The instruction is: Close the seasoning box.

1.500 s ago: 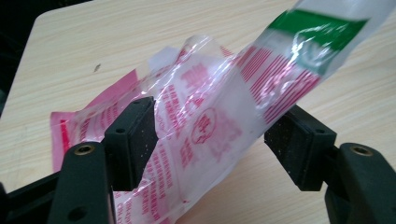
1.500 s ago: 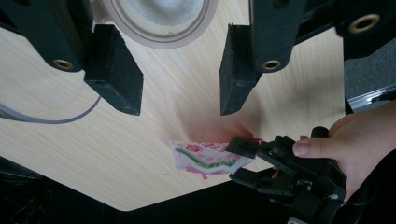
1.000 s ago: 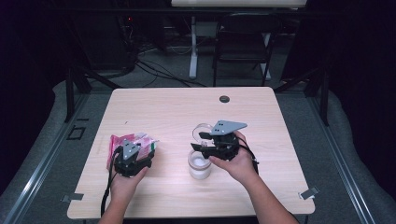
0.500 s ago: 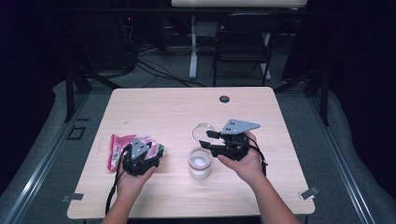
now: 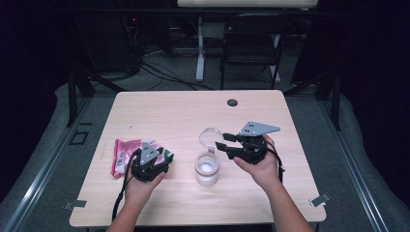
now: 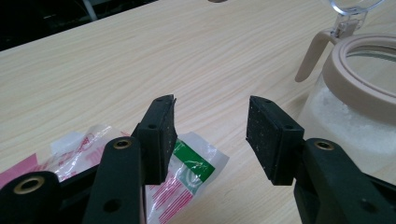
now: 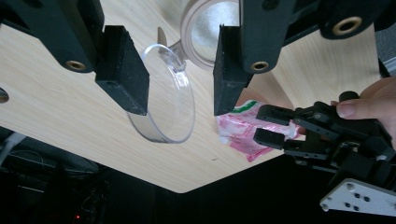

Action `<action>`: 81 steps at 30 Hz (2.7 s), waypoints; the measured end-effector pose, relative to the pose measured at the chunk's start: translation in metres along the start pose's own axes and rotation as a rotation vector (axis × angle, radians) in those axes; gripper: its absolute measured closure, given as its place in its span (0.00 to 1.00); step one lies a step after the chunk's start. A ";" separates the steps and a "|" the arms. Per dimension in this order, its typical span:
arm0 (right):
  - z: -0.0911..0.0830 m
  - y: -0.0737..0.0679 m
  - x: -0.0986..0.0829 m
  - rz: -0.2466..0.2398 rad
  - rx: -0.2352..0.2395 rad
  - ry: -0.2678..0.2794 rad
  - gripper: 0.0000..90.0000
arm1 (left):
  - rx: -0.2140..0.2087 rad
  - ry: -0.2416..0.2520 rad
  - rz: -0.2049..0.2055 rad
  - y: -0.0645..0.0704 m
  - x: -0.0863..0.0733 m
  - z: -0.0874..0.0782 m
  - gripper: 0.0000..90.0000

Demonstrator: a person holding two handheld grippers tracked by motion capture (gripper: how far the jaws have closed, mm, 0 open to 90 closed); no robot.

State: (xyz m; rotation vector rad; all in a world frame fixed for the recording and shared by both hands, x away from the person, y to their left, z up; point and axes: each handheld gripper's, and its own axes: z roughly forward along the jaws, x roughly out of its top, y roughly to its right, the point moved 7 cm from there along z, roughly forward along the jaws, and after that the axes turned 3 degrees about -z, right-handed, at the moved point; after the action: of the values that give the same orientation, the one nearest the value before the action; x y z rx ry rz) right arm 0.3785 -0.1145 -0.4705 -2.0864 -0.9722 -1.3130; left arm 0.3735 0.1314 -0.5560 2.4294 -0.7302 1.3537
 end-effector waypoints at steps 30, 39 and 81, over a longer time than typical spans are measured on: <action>0.023 0.028 -0.023 0.082 -0.020 -0.066 0.64 | -0.017 -0.021 0.049 0.013 -0.006 -0.003 0.60; 0.033 0.031 -0.027 0.098 -0.018 -0.073 0.65 | -0.016 -0.023 0.039 0.011 -0.008 -0.006 0.60; 0.036 0.021 -0.024 0.014 -0.029 -0.143 0.81 | 0.011 -0.027 0.035 0.006 -0.012 -0.010 0.60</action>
State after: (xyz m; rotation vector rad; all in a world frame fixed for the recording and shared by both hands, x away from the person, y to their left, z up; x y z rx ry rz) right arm 0.4086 -0.1093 -0.5081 -2.2299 -1.0019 -1.1908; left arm 0.3583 0.1347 -0.5607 2.4590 -0.7770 1.3445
